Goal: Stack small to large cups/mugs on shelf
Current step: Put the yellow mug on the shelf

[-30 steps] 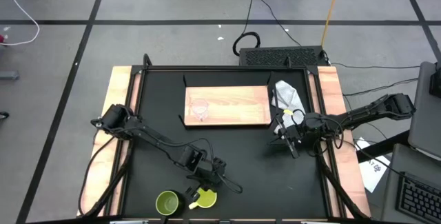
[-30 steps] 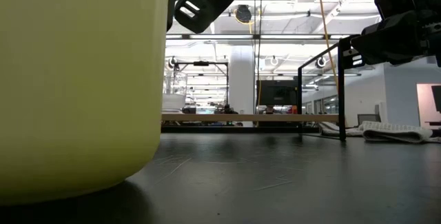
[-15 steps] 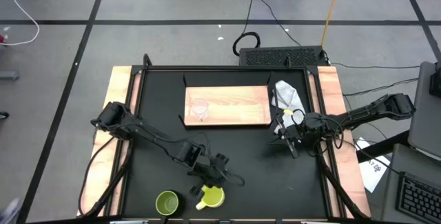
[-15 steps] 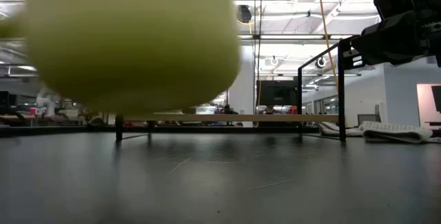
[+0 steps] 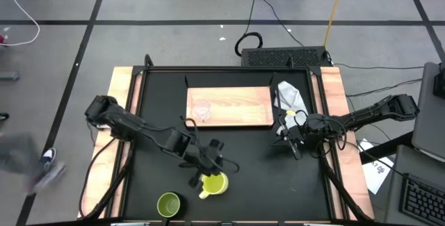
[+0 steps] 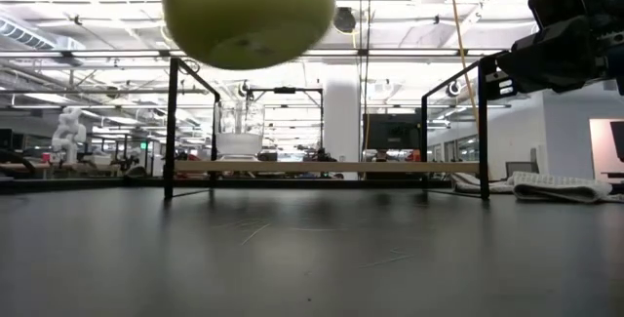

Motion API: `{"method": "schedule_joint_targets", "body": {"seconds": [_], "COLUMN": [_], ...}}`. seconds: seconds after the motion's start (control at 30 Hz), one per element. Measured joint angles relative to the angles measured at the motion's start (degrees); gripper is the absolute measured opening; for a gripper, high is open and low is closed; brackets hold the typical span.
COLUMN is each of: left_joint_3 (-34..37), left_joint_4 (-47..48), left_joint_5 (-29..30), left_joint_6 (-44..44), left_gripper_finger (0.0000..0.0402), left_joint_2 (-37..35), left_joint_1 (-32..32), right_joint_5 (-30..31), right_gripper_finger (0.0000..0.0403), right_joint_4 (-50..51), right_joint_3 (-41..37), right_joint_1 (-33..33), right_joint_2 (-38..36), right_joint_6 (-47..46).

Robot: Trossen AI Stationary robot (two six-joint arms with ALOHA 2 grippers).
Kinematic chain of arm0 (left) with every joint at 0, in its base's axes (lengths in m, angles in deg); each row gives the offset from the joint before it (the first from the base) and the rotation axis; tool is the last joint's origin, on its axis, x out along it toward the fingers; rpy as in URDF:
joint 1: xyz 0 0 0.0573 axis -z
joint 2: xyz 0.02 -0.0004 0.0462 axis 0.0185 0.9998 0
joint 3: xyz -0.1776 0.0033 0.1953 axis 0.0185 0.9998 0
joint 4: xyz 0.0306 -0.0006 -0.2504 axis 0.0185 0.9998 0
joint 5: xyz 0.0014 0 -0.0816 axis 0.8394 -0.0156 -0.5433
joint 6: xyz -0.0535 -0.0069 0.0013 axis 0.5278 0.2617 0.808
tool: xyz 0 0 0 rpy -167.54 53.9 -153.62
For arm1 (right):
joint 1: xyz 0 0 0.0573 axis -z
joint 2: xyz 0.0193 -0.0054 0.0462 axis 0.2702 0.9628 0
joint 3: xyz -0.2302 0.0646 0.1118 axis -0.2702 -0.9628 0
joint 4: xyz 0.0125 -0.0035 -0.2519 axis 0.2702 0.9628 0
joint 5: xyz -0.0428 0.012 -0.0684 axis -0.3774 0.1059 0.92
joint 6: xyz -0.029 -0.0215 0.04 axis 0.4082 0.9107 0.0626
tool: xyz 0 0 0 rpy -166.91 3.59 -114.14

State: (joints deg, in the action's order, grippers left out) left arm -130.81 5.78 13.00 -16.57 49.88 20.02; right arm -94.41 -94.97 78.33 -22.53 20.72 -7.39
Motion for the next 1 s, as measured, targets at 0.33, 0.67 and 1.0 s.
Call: {"method": "schedule_joint_targets", "body": {"seconds": [0.33,0.67,1.0], "left_joint_3": [7.15,22.76,23.22], "left_joint_4": [-0.01,-11.82,-17.52], "left_joint_5": [4.55,1.66,-0.75], "left_joint_6": [5.51,11.06,9.38], "left_gripper_finger": [0.0004,0.0004,0.0004], "left_joint_2": [-8.06,-13.32,-13.33], "left_joint_1": [-5.42,-10.73,-10.87], "right_joint_5": [0.0,0.0,0.02], "right_gripper_finger": [0.0,0.0,0.0], "right_joint_4": [-0.17,-0.35,-0.37], "right_joint_3": [0.0,0.0,-0.02], "right_joint_1": [-0.02,0.0,0.0], "right_joint_2": [0.02,0.02,0.02], "right_joint_6": [0.28,0.5,1.32]}}
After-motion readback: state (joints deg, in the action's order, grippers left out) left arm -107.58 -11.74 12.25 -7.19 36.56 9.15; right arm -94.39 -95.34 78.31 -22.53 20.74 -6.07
